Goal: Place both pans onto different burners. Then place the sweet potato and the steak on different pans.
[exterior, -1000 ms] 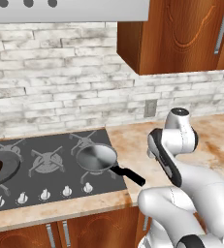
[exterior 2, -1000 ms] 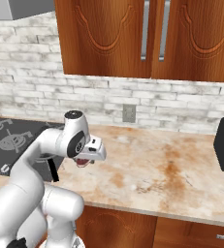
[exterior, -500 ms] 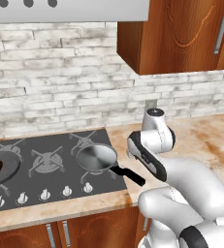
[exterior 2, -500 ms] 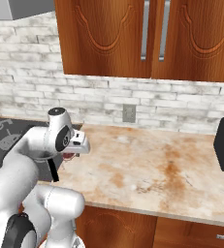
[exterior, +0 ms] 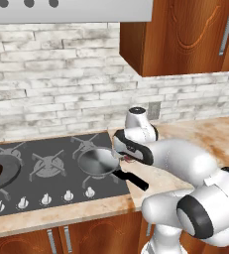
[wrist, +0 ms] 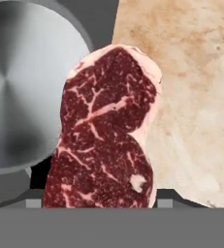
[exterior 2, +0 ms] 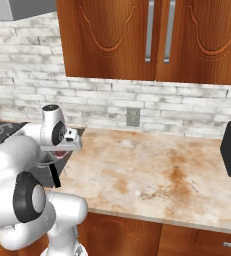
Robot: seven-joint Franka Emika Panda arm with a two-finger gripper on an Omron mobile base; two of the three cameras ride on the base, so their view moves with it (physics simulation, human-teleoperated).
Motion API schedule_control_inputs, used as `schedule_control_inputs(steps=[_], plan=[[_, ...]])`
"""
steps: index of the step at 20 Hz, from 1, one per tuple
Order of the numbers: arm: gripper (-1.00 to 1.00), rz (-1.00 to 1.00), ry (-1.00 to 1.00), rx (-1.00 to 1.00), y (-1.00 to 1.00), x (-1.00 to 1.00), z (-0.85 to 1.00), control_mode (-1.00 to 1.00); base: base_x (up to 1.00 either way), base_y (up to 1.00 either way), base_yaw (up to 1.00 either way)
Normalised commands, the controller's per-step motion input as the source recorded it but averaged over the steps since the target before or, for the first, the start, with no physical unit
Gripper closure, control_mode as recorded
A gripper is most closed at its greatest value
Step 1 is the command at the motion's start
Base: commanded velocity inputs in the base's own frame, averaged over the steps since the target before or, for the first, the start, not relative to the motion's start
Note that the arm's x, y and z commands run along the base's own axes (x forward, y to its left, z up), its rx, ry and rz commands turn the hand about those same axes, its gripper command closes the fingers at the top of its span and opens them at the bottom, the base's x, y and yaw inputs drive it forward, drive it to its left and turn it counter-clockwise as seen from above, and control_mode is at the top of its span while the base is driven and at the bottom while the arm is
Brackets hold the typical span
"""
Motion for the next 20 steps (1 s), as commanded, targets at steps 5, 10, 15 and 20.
schedule_control_inputs(steps=[5, 10, 15, 20], plan=[[1.0, 0.05, 0.08, 0.01, 0.68, 0.28, -0.01, -1.0, 0.0, 0.0, 0.0], [1.0, 0.0, 0.0, 0.0, 0.59, 0.4, -0.1, -1.0, 0.0, 0.0, 0.0], [1.0, 0.0, 0.0, 0.0, 0.27, 0.23, -0.27, -1.0, 0.0, 0.0, 0.0], [1.0, 0.0, 0.0, 0.0, 0.11, 0.1, -0.23, -1.0, 0.0, 0.0, 0.0]])
